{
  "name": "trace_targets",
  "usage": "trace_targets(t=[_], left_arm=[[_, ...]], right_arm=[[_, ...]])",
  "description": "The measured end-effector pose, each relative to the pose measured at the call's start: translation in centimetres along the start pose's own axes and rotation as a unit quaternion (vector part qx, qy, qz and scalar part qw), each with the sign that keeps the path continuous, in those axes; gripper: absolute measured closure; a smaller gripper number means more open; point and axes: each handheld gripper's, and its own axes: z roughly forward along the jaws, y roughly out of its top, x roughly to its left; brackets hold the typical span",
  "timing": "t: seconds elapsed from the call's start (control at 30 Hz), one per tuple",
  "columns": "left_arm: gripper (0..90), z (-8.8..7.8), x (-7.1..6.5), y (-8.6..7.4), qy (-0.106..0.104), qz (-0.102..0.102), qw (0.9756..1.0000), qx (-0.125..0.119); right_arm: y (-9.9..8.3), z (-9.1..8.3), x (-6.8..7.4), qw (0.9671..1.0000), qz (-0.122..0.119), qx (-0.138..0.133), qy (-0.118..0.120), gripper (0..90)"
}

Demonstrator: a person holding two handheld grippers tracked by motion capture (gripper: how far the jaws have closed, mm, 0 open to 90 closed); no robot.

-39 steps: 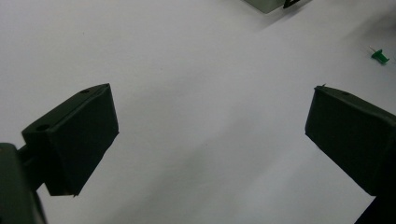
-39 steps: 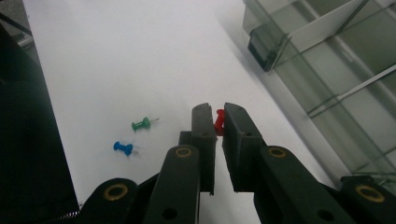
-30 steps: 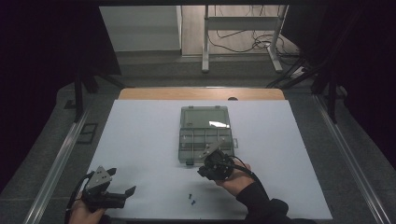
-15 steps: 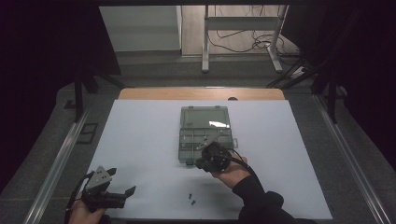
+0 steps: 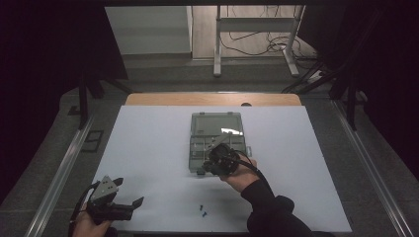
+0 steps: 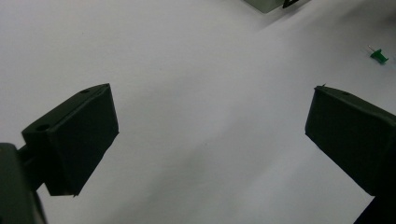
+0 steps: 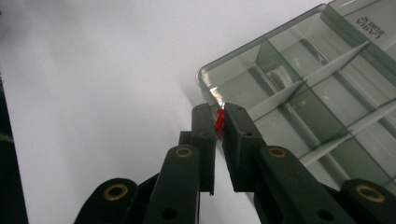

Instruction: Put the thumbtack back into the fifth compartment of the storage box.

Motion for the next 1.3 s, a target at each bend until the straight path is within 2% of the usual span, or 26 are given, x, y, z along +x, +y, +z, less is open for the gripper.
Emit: trace_targets(t=[0.53,0.83,1.13,1.3], left_arm=[[2.9,0.0,0.1,0.0,-0.004,-0.002,1.0,-0.001],[2.9,0.0,0.1,0.0,-0.005,-0.002,1.0,-0.001],[2.9,0.0,0.1,0.0,-0.006,-0.002,1.0,0.0],[2.9,0.0,0.1,0.0,-0.005,-0.002,1.0,0.0]], right_arm=[[1.6,2.1,-0.8,0.9999,0.007,-0.004,-0.015,82.8],[2.2,3.8,-1.2,0.9996,0.011,0.008,-0.025,82.1],[2.2,3.2,-1.0,0.9994,-0.001,0.007,-0.035,63.1],[2.0,2.4,-0.3,0.9994,-0.011,0.01,-0.03,47.3]])
